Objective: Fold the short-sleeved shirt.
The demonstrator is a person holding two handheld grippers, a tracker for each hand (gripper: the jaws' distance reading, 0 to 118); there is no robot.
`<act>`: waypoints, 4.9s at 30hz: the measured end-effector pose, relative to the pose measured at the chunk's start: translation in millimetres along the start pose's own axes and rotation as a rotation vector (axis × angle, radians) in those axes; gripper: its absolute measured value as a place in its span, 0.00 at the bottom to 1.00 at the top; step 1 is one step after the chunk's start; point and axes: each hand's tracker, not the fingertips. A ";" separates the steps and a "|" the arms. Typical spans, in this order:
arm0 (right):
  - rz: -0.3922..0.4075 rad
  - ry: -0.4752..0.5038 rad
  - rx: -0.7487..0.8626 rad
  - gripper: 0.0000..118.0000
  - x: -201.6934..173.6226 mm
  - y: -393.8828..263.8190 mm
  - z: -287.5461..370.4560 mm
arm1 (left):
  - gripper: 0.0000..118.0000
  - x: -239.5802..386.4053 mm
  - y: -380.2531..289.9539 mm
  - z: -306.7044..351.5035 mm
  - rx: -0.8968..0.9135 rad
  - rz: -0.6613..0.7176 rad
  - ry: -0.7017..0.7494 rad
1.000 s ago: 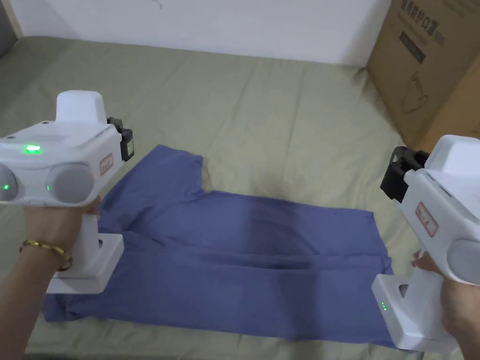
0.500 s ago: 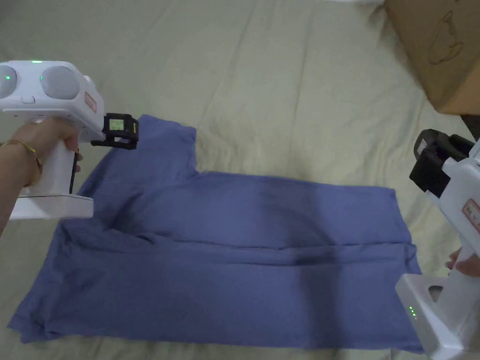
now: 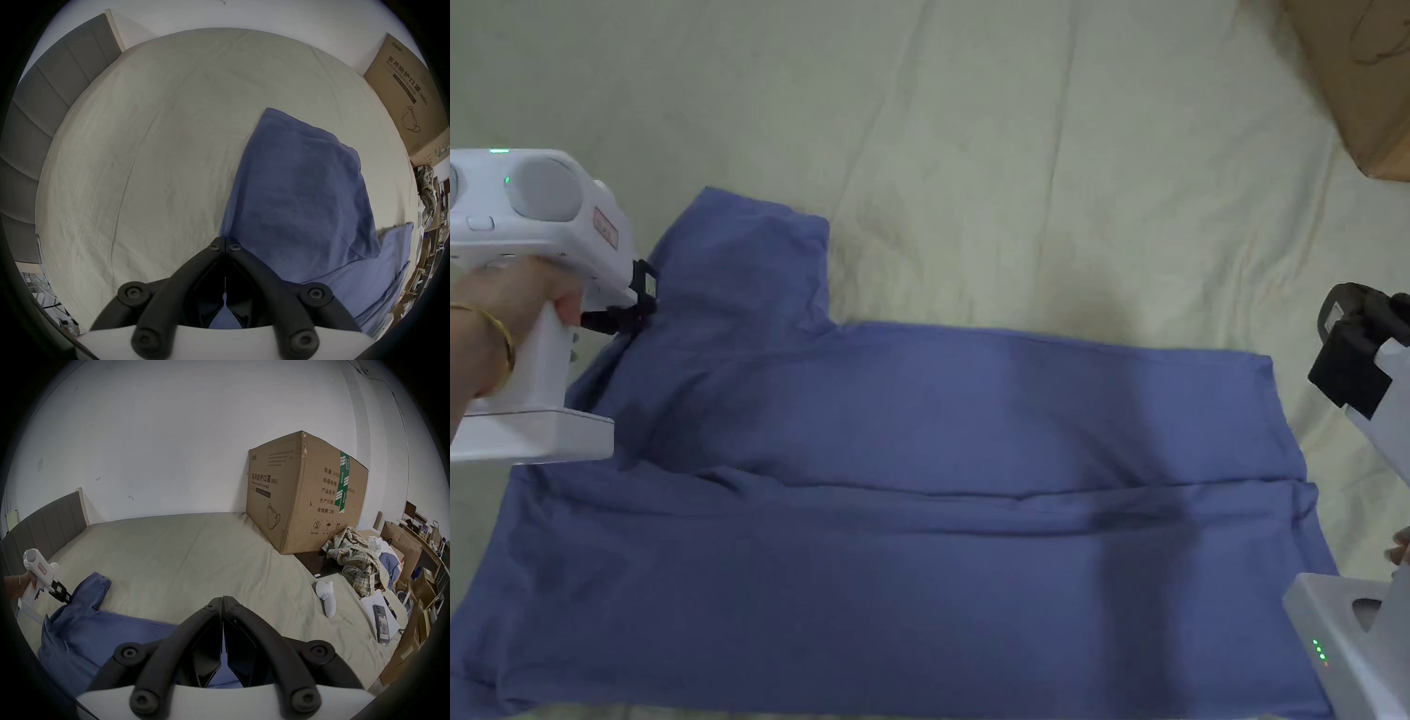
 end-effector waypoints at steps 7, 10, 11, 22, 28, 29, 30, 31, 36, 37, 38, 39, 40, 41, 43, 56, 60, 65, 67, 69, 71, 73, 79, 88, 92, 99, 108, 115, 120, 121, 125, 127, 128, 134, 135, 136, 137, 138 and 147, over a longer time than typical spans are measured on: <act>-0.012 0.002 -0.046 0.00 22.9 21.1 -14.4 | 0.00 -23.1 -1.2 38.7 0.222 -0.001 -0.018; 0.014 -0.012 -0.136 0.02 36.9 35.4 -42.5 | 0.00 -30.4 -5.7 58.2 0.254 -0.003 -0.037; 0.025 -0.004 -0.189 0.13 41.0 39.6 -55.0 | 0.00 -30.8 -6.9 61.7 0.261 -0.018 -0.029; 0.034 -0.151 -0.664 0.92 62.3 -6.1 -201.2 | 0.00 -14.8 -18.3 85.3 0.278 -0.011 -0.033; -0.139 -0.075 -0.705 0.55 62.1 -29.2 -215.0 | 0.00 -18.6 -10.7 74.2 0.248 0.002 -0.026; -0.158 -0.050 -0.698 0.46 61.2 -29.2 -213.9 | 0.00 -18.1 -10.5 73.4 0.247 0.006 -0.025; -0.125 -0.059 -0.689 0.39 58.1 -26.4 -211.2 | 0.00 -18.2 -9.9 73.0 0.245 0.016 -0.028; -0.066 -0.051 -0.665 0.18 54.1 -21.6 -207.3 | 0.00 -18.3 -9.1 73.0 0.241 0.026 -0.034; -0.027 -0.021 -0.616 0.04 61.6 -0.6 -181.8 | 0.00 -20.2 -11.9 85.4 0.252 0.053 -0.058; -0.053 0.013 -0.593 0.04 66.8 5.0 -172.9 | 0.00 -22.5 -15.0 91.2 0.261 0.060 -0.066; -0.088 0.029 -0.577 0.03 69.9 10.1 -163.9 | 0.00 -24.7 -18.1 97.4 0.271 0.063 -0.073; -0.103 0.037 -0.547 0.03 72.3 16.0 -152.0 | 0.00 -27.6 -22.3 105.4 0.284 0.067 -0.084; -0.102 0.057 -0.517 0.03 76.6 20.6 -141.1 | 0.00 -31.3 -27.5 114.3 0.298 0.072 -0.095; -0.086 0.072 -0.491 0.03 77.8 24.3 -129.7 | 0.00 -36.0 -33.7 121.6 0.308 0.077 -0.102; -0.054 0.084 -0.451 0.03 80.3 29.9 -103.2 | 0.00 -45.9 -47.9 139.1 0.328 0.082 -0.117; -0.043 0.105 -0.369 0.04 106.9 -30.8 15.1 | 0.00 -81.1 -188.2 177.9 0.375 0.175 -0.167; -0.071 0.101 -0.415 0.03 103.9 -69.4 36.0 | 0.00 -94.8 -228.2 156.5 0.324 0.258 -0.178; -0.156 0.084 -0.483 0.04 102.3 -110.3 46.8 | 0.02 -101.3 -266.9 126.3 0.239 0.350 -0.152; -0.159 0.073 -0.519 0.18 99.9 -118.3 51.4 | 0.14 -102.5 -274.8 119.4 0.179 0.378 -0.078; -0.115 0.052 -0.517 0.54 97.1 -118.9 59.2 | 0.46 -107.6 -279.4 119.2 0.170 0.413 -0.029; -0.072 0.033 -0.500 0.82 96.2 -111.7 67.3 | 0.89 -116.0 -275.7 127.0 0.196 0.457 0.003; -0.023 0.022 -0.438 0.83 94.8 -91.6 79.7 | 0.99 -118.0 -268.4 146.2 0.304 0.465 0.030; 0.159 -0.063 -0.053 0.83 60.6 -19.4 127.5 | 0.99 -73.2 -237.3 226.7 0.722 0.209 0.101; 0.162 0.003 0.285 0.99 2.0 -2.5 174.0 | 0.90 25.4 -259.8 271.5 1.080 -0.158 0.145; 0.110 0.033 0.295 0.84 -5.2 -10.3 174.1 | 0.12 35.5 -270.6 265.9 1.071 -0.142 0.053; 0.057 0.083 0.279 0.00 -6.2 -13.4 170.1 | 0.00 35.0 -271.2 253.5 1.035 -0.106 -0.007; 0.029 0.100 0.269 0.00 -10.5 -13.3 166.8 | 0.00 -10.0 -254.0 257.3 0.924 0.026 -0.129; 0.037 0.101 0.224 0.00 -17.0 -13.7 153.1 | 1.00 -111.6 -236.7 211.7 0.633 0.230 -0.354; 0.049 0.097 0.180 0.00 -30.9 -14.6 136.6 | 1.00 -184.3 -246.2 140.5 0.457 0.436 -0.485; 0.048 0.094 0.171 0.00 -34.5 -15.1 133.1 | 1.00 -195.4 -250.1 124.0 0.442 0.462 -0.519; 0.049 0.111 0.137 0.00 -45.8 -16.6 123.4 | 1.00 -209.2 -262.1 81.0 0.303 0.549 -0.517; 0.079 0.113 0.115 0.00 -51.4 -16.9 118.8 | 1.00 -210.3 -270.8 65.2 0.295 0.561 -0.597; 0.090 0.107 0.113 0.00 -53.0 -17.7 118.1 | 1.00 -211.0 -272.1 58.7 0.278 0.571 -0.637; 0.089 0.102 0.106 0.00 -52.8 -15.8 117.0 | 1.00 -185.0 -276.5 45.1 0.228 0.614 -0.727; 0.088 0.100 0.108 0.00 -52.5 -14.5 117.2 | 1.00 -179.3 -274.6 45.9 0.228 0.602 -0.727; 0.088 0.098 0.109 0.00 -51.1 -13.9 117.5 | 0.99 -175.9 -271.4 45.1 0.218 0.592 -0.737; 0.087 0.095 0.111 0.00 -50.4 -13.7 118.0 | 0.98 -172.3 -268.9 43.6 0.201 0.582 -0.750; 0.086 0.095 0.113 0.00 -50.0 -13.2 118.6 | 0.97 -163.6 -265.6 47.7 0.180 0.574 -0.753; 0.079 0.094 0.101 0.00 -43.5 -22.4 127.2 | 0.09 -102.3 -235.2 75.1 0.147 0.341 -0.357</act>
